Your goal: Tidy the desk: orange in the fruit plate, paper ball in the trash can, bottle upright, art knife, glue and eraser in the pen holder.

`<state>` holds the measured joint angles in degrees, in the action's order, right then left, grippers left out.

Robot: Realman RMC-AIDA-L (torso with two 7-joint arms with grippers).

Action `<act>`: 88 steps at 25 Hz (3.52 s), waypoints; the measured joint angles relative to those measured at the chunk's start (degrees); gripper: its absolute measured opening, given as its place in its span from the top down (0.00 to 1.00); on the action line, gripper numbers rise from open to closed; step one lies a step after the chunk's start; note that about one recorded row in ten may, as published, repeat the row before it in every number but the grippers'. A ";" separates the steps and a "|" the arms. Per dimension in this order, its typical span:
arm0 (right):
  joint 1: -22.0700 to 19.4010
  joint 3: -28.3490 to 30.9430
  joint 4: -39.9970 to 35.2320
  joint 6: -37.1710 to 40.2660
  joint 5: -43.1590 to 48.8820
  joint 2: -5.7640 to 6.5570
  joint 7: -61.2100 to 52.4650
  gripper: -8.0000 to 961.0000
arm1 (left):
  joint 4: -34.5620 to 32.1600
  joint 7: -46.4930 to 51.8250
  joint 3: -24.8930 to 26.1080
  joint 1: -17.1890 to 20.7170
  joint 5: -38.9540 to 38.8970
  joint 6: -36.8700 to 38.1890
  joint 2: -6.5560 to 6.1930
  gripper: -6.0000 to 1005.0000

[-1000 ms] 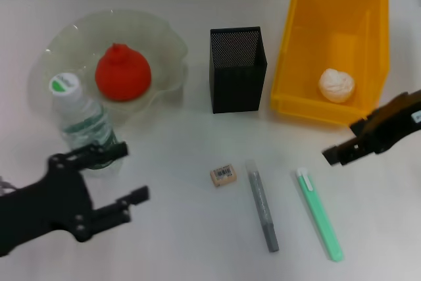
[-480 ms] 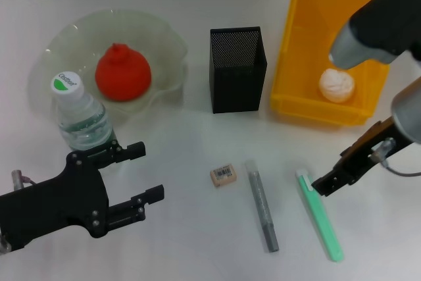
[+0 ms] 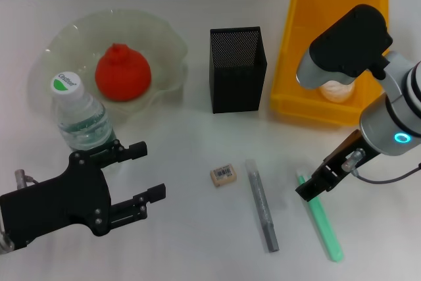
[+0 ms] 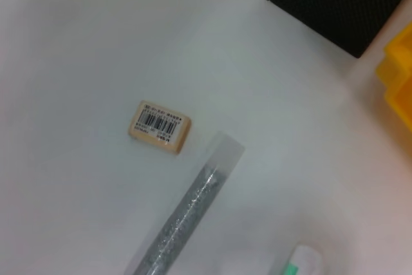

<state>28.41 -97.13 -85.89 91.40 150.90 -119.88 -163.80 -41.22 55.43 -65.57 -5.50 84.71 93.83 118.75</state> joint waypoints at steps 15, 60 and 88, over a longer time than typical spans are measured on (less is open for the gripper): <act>0.08 -0.51 3.41 -3.03 -0.42 0.00 -1.72 0.47 | 0.18 -0.45 0.00 -0.25 0.02 -0.15 0.08 0.30; -8.38 23.13 -7.72 -13.44 -31.27 -0.01 23.91 0.82 | 1.16 -0.50 -0.17 -1.07 0.10 -0.14 -0.07 0.31; 10.68 22.58 60.66 -29.09 -88.81 0.00 107.40 0.77 | 4.04 -1.74 -0.26 -3.03 0.11 -0.14 -0.10 0.31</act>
<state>39.09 -74.55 -25.23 62.30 62.08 -119.88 -56.40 -37.18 53.69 -65.83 -8.53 84.82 93.69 118.65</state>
